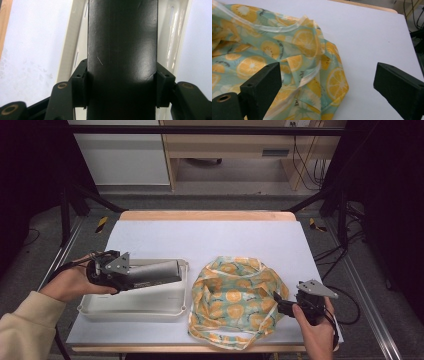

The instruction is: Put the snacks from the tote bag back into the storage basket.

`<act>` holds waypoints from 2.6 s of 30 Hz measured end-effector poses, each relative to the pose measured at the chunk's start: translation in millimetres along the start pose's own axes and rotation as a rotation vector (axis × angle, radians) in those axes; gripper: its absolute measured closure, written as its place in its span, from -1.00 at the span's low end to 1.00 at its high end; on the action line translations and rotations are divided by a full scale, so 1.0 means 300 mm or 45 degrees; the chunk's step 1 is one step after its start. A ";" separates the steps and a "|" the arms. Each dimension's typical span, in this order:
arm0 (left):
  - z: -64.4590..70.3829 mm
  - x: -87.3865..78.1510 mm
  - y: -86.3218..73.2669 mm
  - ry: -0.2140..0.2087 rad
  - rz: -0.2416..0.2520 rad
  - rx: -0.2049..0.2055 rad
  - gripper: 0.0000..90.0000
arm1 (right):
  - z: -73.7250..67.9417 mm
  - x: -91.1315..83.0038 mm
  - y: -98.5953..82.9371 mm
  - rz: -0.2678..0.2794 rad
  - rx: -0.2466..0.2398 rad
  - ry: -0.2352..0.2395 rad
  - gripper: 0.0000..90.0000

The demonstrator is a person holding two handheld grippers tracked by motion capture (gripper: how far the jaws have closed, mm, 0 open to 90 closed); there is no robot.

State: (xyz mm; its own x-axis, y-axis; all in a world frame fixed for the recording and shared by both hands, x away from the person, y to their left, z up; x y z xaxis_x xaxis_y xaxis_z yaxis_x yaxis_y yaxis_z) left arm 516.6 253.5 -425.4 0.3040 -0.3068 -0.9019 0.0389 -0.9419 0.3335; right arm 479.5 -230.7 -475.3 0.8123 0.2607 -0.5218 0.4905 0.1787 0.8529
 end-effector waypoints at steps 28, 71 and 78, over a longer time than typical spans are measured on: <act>0.076 0.132 -0.105 -0.084 -0.040 0.056 -0.04 | 0.075 0.010 -0.058 -0.022 0.115 -0.069 -0.83; 0.087 0.212 -0.075 -0.207 0.030 0.157 -0.04 | 0.067 0.025 -0.084 -0.070 0.120 -0.053 -0.84; 0.089 0.231 -0.080 -0.245 0.047 0.146 -0.04 | 0.061 0.024 -0.085 -0.073 0.124 -0.048 -0.84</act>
State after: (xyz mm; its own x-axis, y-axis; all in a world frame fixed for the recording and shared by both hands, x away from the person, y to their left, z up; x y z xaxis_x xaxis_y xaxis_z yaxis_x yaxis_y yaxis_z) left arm 511.2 251.2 -503.1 0.1152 -0.3512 -0.9292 -0.0802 -0.9357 0.3437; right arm 478.7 -250.7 -500.4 0.7927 0.2163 -0.5700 0.5632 0.0984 0.8205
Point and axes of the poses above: each handheld gripper's, and its own axes: x roughly forward along the jaws, y roughly out of its top, z roughly to its right, the point moved 9 cm from there along x, roughly forward along the jaws, and after that the axes turned 1 degree about x, right-handed, at the moved point
